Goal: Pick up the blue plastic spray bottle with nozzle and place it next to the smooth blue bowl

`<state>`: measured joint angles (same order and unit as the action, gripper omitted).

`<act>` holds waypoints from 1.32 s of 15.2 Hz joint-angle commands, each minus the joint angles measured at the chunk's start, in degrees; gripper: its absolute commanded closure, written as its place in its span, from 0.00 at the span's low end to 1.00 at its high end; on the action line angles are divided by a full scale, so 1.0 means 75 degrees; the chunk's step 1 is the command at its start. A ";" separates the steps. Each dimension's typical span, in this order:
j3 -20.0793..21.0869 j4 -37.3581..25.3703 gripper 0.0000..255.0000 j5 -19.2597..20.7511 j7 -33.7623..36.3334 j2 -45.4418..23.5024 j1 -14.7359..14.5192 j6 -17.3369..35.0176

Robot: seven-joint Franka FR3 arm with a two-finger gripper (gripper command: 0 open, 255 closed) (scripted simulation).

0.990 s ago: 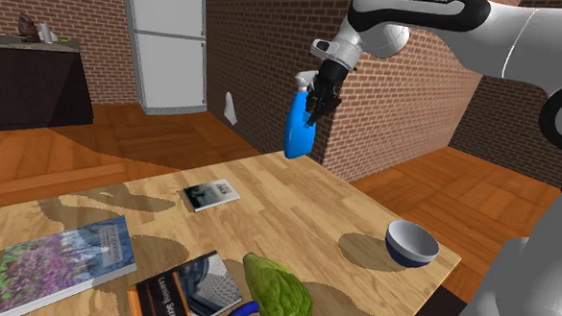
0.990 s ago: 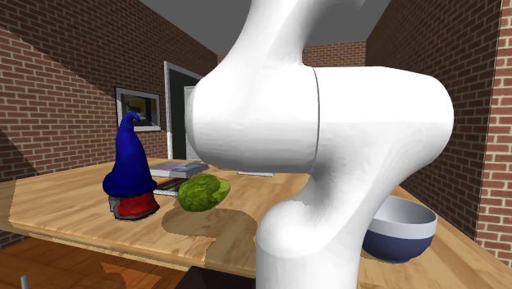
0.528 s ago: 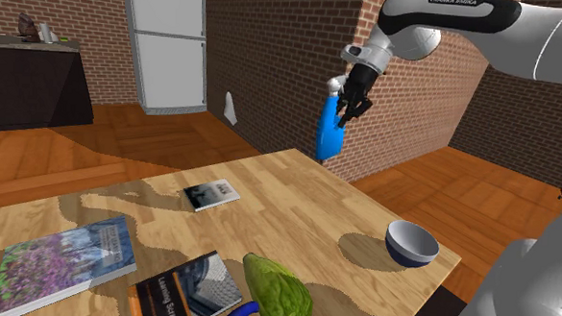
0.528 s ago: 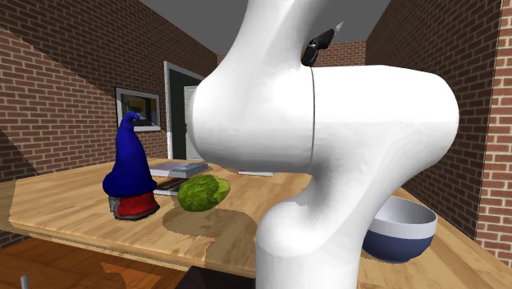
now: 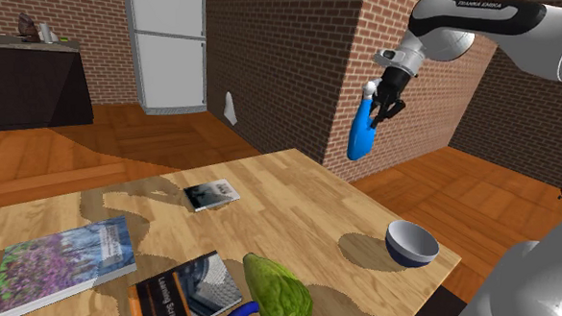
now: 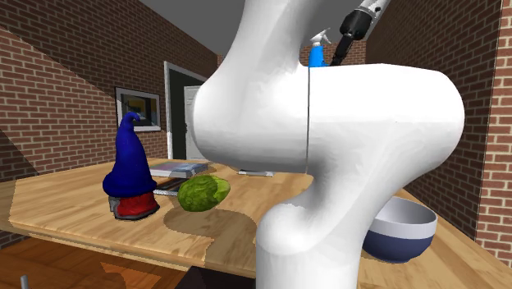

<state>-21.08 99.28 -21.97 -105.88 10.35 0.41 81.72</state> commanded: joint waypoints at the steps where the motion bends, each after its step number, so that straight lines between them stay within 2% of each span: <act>1: -0.0197 0.0080 1.00 0.0109 -0.0320 0.0089 0.0144 -0.0141; 11: -0.1447 -0.0510 1.00 0.0538 -0.2140 -0.0221 0.0901 -0.1167; 20: -0.2731 -0.1930 1.00 0.0469 -0.4227 -0.1517 0.1806 -0.2241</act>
<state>-40.58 86.73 -17.96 -135.84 0.58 13.14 66.14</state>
